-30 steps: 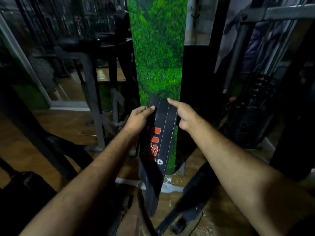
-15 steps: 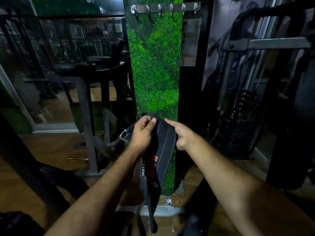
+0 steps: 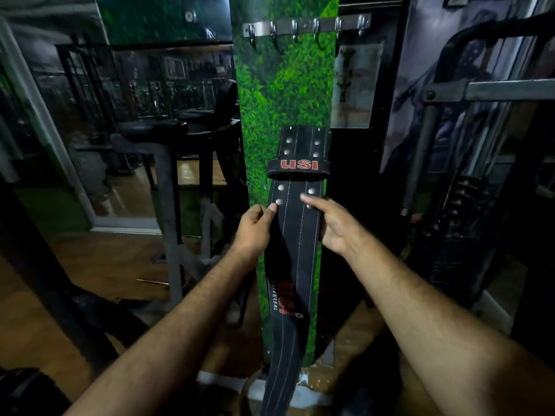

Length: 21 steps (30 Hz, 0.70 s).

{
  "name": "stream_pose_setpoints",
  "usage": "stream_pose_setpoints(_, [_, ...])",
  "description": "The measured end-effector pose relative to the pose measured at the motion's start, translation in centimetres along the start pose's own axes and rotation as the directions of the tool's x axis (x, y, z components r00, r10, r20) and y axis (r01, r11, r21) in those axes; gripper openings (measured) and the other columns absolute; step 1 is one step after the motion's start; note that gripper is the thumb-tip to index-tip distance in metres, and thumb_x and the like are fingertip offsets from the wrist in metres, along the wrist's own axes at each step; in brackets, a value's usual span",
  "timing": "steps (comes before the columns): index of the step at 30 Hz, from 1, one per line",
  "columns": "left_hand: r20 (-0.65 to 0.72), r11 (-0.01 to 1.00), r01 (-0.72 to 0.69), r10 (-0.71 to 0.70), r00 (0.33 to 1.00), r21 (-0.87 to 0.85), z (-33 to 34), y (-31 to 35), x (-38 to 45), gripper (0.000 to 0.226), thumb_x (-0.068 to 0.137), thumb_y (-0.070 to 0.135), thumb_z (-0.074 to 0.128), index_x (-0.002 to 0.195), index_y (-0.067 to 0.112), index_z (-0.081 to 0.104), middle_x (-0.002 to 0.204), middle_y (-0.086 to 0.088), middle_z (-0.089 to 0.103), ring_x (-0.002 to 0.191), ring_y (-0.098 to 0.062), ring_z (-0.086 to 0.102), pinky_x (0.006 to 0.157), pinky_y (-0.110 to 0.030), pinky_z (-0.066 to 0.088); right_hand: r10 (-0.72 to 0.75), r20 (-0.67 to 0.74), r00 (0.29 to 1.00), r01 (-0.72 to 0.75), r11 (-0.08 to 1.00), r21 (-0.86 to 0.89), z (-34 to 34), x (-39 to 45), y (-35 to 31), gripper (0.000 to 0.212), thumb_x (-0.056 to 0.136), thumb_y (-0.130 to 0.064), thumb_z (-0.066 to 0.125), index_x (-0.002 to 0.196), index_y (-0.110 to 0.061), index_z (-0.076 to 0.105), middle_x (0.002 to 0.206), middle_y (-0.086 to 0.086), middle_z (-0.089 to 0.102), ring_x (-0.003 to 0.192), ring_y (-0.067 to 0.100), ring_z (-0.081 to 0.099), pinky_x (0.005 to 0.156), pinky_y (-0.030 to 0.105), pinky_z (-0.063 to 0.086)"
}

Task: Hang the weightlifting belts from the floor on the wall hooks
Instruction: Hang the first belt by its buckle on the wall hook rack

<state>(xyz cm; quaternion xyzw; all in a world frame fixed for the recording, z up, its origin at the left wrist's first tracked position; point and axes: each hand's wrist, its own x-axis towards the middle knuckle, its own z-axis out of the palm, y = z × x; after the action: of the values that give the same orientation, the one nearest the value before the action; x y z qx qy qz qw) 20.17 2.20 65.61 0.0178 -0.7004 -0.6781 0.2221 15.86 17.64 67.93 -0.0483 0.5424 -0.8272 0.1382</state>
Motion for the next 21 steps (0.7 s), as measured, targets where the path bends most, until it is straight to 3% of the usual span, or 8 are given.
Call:
stream_pose_setpoints(2, [-0.016, 0.996, -0.082, 0.082, 0.997, -0.022, 1.3, 0.5, -0.1, 0.038, 0.095, 0.035, 0.058, 0.079, 0.001, 0.052, 0.075, -0.010, 0.051, 0.071, -0.019, 0.043, 0.064, -0.033, 0.039, -0.064, 0.007, 0.998, 0.064, 0.993, -0.094, -0.1, 0.4, -1.7, 0.056, 0.077, -0.022, 0.083, 0.126, -0.003, 0.065, 0.116, 0.018, 0.073, 0.109, 0.034, 0.070, 0.093, 0.050, 0.058])
stream_pose_setpoints(4, [-0.038, 0.991, -0.130, 0.129, 0.991, -0.024, 2.2, 1.3, 0.2, 0.031, 0.099, 0.026, 0.056, 0.079, 0.003, 0.054, 0.071, -0.006, 0.050, 0.068, -0.014, 0.044, 0.060, -0.026, 0.039, -0.116, -0.009, 0.993, 0.114, 0.987, -0.112, 0.0, 0.7, -2.5, 0.034, 0.085, -0.019, 0.077, 0.115, -0.003, 0.071, 0.117, 0.020, 0.072, 0.114, 0.036, 0.067, 0.100, 0.054, 0.053])
stream_pose_setpoints(7, [-0.014, 0.988, -0.153, 0.153, 0.988, -0.028, 2.8, 2.1, 1.0, 0.026, 0.093, 0.031, 0.064, 0.079, 0.011, 0.054, 0.071, -0.008, 0.047, 0.066, -0.016, 0.041, 0.058, -0.028, 0.036, -0.144, -0.016, 0.989, 0.144, 0.989, -0.025, 0.0, 0.8, -2.9, 0.035, 0.087, -0.014, 0.074, 0.118, 0.002, 0.069, 0.116, 0.024, 0.071, 0.104, 0.035, 0.070, 0.093, 0.052, 0.057])
stream_pose_setpoints(11, [0.085, 0.988, -0.115, 0.124, 0.989, -0.104, 3.0, 3.3, 2.2, 0.021, 0.093, 0.019, 0.066, 0.079, 0.007, 0.057, 0.076, -0.012, 0.060, 0.066, -0.014, 0.053, 0.061, -0.027, 0.045, -0.272, -0.006, 0.962, 0.272, 0.962, -0.031, 0.3, 0.9, -5.2, 0.022, 0.084, -0.011, 0.076, 0.104, -0.001, 0.073, 0.102, 0.021, 0.076, 0.087, 0.032, 0.074, 0.077, 0.044, 0.062])
stream_pose_setpoints(14, [0.169, 0.981, -0.019, 0.052, 0.984, -0.192, 2.7, 4.8, 3.4, 0.033, 0.091, 0.030, 0.068, 0.082, -0.001, 0.062, 0.087, -0.023, 0.065, 0.076, -0.024, 0.059, 0.070, -0.034, 0.049, -0.345, 0.012, 0.938, 0.345, 0.937, -0.055, 1.3, 1.6, -7.6, 0.021, 0.084, -0.009, 0.076, 0.102, 0.000, 0.074, 0.103, 0.022, 0.075, 0.089, 0.034, 0.074, 0.077, 0.045, 0.062])
stream_pose_setpoints(16, [0.208, 0.979, -0.010, 0.054, 0.977, -0.205, 2.4, 5.1, 4.1, 0.036, 0.093, 0.031, 0.066, 0.090, -0.005, 0.066, 0.091, -0.020, 0.072, 0.080, -0.025, 0.066, 0.075, -0.035, 0.053, -0.377, 0.023, 0.926, 0.378, 0.925, -0.048, 2.2, 2.0, -9.1, 0.018, 0.084, -0.007, 0.075, 0.101, -0.001, 0.074, 0.104, 0.023, 0.075, 0.089, 0.035, 0.074, 0.077, 0.048, 0.062])
stream_pose_setpoints(18, [0.209, 0.979, -0.025, 0.069, 0.976, -0.205, 2.7, 5.0, 4.1, 0.024, 0.096, 0.023, 0.062, 0.086, 0.003, 0.070, 0.084, -0.010, 0.075, 0.070, -0.017, 0.069, 0.067, -0.026, 0.057, -0.411, 0.000, 0.912, 0.410, 0.910, -0.051, 2.9, 2.6, -10.2, 0.019, 0.084, -0.004, 0.074, 0.102, 0.000, 0.073, 0.106, 0.025, 0.073, 0.092, 0.037, 0.073, 0.079, 0.053, 0.061])
stream_pose_setpoints(21, [0.198, 0.966, -0.004, 0.057, 0.978, -0.260, 3.0, 4.5, 4.0, 0.019, 0.096, 0.017, 0.061, 0.095, 0.000, 0.070, 0.082, -0.008, 0.076, 0.068, -0.013, 0.071, 0.064, -0.025, 0.059, -0.445, -0.060, 0.893, 0.444, 0.895, -0.041, 3.8, 3.5, -10.7, 0.025, 0.081, -0.001, 0.075, 0.105, 0.005, 0.071, 0.106, 0.026, 0.073, 0.090, 0.037, 0.072, 0.081, 0.055, 0.060])
